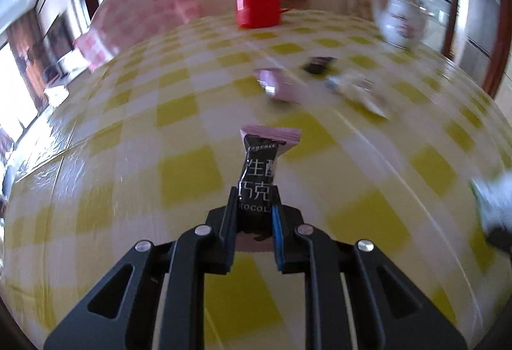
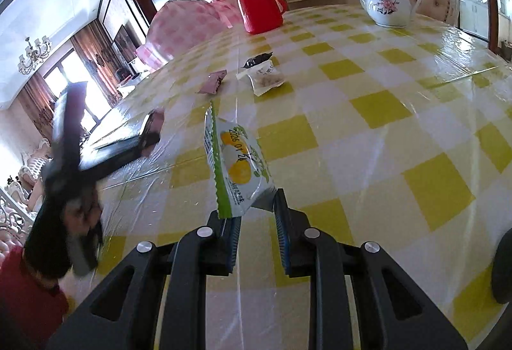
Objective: Organize snacks
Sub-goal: 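Carry both held snacks off the table over the purple-rimmed box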
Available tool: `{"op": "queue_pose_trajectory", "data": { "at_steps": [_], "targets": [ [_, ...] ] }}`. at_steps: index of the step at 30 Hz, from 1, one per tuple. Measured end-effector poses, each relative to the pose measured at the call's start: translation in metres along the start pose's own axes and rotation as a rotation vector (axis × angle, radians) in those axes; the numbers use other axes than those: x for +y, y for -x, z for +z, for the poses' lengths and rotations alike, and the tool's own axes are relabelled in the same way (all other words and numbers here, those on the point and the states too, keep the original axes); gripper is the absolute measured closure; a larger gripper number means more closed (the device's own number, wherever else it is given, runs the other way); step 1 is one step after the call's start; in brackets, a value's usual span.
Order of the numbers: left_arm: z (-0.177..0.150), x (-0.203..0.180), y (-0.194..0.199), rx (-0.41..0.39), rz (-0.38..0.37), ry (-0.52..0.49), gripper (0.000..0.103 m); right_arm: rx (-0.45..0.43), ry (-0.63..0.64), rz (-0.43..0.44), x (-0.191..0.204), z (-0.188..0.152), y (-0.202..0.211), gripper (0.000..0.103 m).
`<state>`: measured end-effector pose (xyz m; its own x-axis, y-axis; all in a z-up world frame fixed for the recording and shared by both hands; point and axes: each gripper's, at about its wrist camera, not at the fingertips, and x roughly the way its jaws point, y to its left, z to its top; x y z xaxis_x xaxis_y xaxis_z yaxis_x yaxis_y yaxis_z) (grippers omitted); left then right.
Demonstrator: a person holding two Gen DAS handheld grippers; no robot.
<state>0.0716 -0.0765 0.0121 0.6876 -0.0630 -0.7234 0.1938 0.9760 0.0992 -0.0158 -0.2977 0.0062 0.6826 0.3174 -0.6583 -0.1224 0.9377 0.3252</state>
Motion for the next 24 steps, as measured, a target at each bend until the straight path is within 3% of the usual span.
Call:
{"op": "queue_pose_trajectory", "data": {
  "at_steps": [5, 11, 24],
  "targets": [
    [-0.026, -0.024, 0.032, -0.026, -0.073, 0.001, 0.084, -0.002, -0.005, 0.007, -0.001, 0.000, 0.000, 0.081],
    [-0.040, -0.037, 0.054, -0.064, -0.071, -0.009, 0.084, -0.002, -0.010, 0.012, -0.001, 0.000, 0.000, 0.081],
    [-0.055, -0.021, 0.076, -0.114, -0.120, 0.098, 0.084, 0.008, -0.005, -0.005, 0.001, -0.001, -0.003, 0.081]
  ]
}}
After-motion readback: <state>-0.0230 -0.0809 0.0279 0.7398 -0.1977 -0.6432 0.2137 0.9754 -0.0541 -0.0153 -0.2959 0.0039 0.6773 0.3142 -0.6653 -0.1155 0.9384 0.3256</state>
